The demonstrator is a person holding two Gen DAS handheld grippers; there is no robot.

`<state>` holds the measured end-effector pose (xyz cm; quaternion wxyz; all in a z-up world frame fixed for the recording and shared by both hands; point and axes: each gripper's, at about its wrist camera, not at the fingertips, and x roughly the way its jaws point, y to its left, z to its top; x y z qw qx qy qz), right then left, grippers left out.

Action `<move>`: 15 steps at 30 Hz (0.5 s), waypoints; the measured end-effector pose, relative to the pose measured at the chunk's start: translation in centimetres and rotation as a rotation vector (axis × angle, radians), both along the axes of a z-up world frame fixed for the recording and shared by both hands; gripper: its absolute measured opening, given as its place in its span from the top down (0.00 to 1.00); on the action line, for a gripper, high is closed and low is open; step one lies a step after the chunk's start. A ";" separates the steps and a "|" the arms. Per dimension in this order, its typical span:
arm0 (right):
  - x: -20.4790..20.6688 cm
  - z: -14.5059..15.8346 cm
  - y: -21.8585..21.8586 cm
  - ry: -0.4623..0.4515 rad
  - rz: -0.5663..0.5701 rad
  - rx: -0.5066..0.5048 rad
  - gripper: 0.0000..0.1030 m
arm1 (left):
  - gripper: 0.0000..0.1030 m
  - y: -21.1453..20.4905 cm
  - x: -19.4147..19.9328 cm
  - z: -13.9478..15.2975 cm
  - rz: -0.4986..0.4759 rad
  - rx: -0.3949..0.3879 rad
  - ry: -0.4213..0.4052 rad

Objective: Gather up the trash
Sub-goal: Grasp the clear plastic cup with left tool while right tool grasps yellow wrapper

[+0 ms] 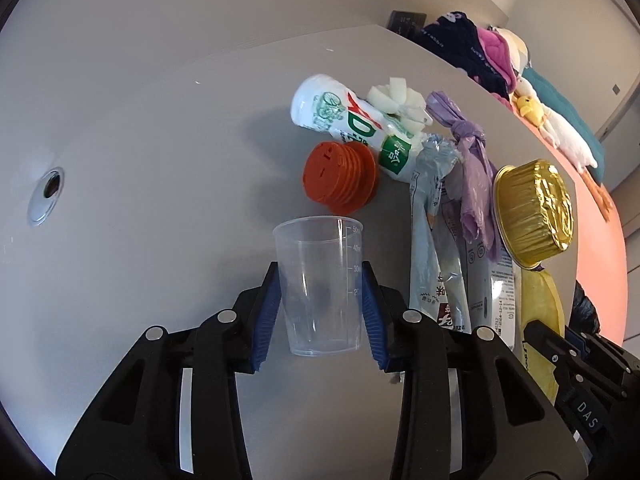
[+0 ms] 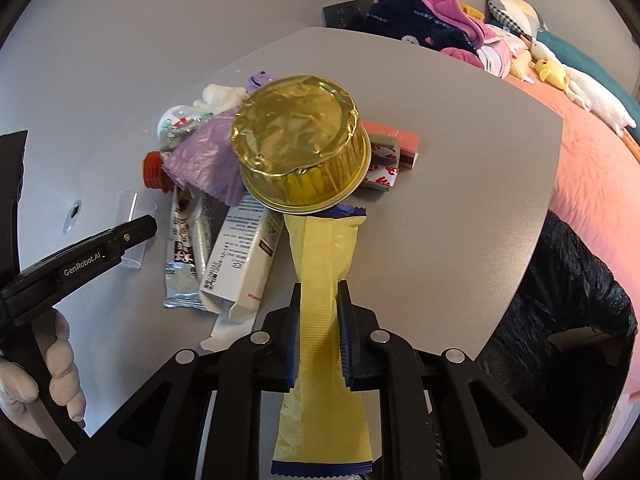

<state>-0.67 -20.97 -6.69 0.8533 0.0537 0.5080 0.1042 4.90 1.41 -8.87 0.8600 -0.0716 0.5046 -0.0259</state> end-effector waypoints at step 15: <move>-2.6 4.0 0.2 -0.101 0.112 0.071 0.84 | 0.63 -1.1 -2.8 5.0 0.020 0.009 -0.107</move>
